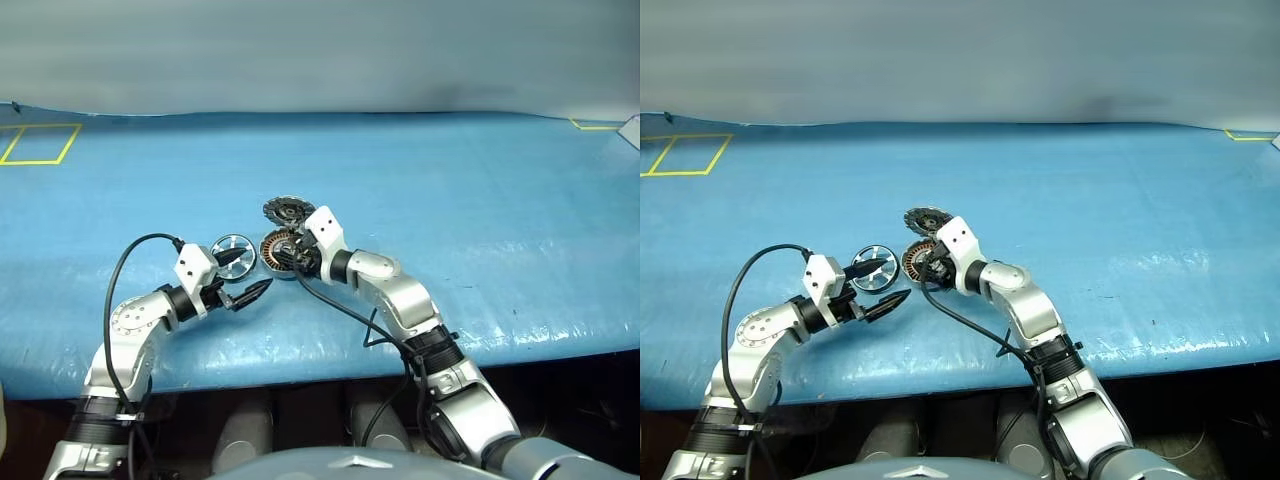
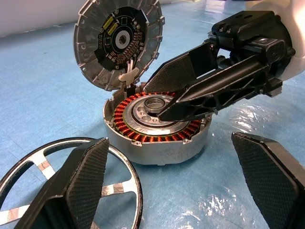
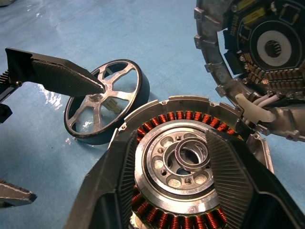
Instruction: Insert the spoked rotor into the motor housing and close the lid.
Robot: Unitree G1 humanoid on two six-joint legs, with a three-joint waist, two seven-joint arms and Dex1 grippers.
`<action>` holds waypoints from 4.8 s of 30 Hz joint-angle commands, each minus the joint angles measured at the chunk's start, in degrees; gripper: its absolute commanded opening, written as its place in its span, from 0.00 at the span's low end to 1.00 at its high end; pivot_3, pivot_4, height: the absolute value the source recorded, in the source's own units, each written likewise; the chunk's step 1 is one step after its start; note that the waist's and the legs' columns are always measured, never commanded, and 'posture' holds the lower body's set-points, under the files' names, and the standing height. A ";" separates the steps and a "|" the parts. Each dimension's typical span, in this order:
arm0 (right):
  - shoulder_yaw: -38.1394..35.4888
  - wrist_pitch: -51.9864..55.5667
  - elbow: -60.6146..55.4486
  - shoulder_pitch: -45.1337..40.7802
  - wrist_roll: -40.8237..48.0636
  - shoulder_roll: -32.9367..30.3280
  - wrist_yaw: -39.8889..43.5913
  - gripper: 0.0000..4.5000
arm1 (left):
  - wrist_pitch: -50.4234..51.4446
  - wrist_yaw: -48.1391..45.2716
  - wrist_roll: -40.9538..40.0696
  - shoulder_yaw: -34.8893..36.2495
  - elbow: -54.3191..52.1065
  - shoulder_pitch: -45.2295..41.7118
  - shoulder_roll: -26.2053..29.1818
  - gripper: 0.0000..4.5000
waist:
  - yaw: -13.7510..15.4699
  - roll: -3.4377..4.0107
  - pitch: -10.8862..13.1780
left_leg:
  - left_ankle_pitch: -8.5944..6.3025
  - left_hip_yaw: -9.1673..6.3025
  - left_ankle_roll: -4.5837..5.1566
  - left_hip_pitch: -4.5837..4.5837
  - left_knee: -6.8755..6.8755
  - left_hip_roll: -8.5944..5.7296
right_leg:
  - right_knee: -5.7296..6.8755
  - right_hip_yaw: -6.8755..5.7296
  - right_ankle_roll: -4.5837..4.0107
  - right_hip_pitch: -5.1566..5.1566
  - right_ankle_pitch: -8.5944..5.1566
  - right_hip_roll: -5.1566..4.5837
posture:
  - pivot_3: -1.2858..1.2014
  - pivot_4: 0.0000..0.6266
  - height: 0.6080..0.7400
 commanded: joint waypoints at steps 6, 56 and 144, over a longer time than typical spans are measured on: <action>-2.26 -1.17 -0.03 -1.24 0.58 1.12 -1.91 0.05 | -1.36 0.25 0.30 0.26 -0.72 0.01 -0.08 1.00 | -0.01 0.00 0.00 | 0.00 0.00 0.00 0.00 0.00 0.00 | 0.00 0.00 0.00 0.00 0.00 0.00 | 0.52 0.24 1.00; 2.47 0.82 -7.41 2.29 -2.51 -0.39 -2.60 0.02 | -2.04 1.08 0.83 -0.10 -0.30 0.24 -0.45 1.00 | -0.87 0.01 0.00 | 0.00 -0.01 0.00 0.02 0.01 0.02 | 0.03 0.00 0.00 0.00 0.01 0.02 | 0.52 0.24 1.00; 2.03 -1.68 -0.30 -2.33 -7.18 2.75 -5.62 0.02 | -1.91 1.63 0.78 -0.11 -0.57 0.95 -0.61 1.00 | -0.97 0.12 -0.10 | 0.00 -0.01 -0.01 0.10 -0.07 0.04 | 0.03 0.01 -0.05 0.01 -0.01 0.04 | 0.52 0.24 1.00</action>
